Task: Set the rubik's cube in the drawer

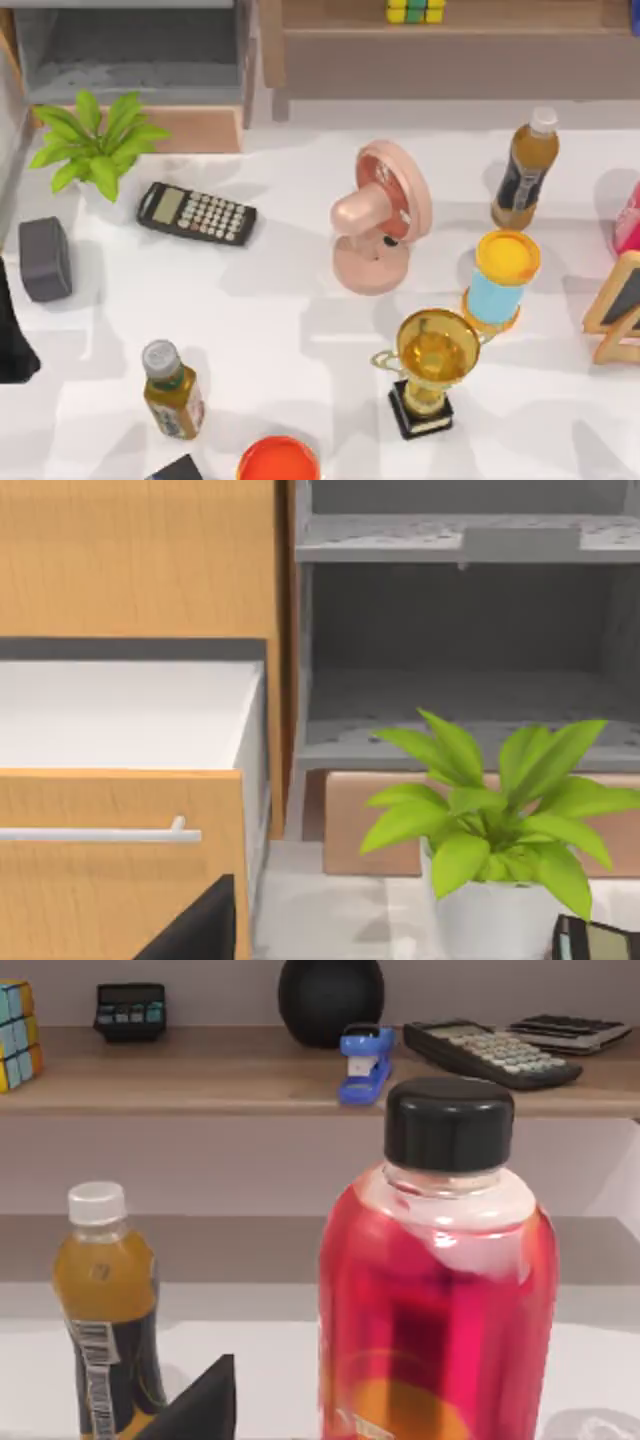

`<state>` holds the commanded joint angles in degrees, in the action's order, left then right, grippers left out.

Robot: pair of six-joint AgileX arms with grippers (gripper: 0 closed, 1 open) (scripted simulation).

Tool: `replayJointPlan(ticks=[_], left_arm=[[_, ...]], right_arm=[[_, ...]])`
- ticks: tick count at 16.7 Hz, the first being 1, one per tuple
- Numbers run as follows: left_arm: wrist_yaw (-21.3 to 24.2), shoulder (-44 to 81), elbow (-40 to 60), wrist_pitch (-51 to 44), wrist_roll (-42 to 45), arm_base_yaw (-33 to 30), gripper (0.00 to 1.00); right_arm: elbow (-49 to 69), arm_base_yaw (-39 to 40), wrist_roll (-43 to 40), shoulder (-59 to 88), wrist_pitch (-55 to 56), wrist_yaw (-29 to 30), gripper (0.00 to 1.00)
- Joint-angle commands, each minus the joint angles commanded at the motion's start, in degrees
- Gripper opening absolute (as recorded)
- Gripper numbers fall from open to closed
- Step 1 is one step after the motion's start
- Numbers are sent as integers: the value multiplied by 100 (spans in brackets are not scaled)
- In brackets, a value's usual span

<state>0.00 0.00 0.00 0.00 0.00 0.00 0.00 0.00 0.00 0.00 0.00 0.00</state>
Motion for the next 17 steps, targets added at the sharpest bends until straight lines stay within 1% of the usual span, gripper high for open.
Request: replayJointPlan(ticks=[4, 8, 12, 17], left_arm=[[-67, 170, 143, 68, 1, -70, 100], [-453, 1215, 965, 458, 9, -474, 100], [-1090, 3206, 2320, 1102, 21, -1149, 100], [-2051, 6438, 4357, 2073, 40, -2189, 100]], right_arm=[[0, 0, 0, 0, 0, 0, 100], [0, 0, 0, 0, 0, 0, 100], [0, 0, 0, 0, 0, 0, 100], [0, 0, 0, 0, 0, 0, 100]])
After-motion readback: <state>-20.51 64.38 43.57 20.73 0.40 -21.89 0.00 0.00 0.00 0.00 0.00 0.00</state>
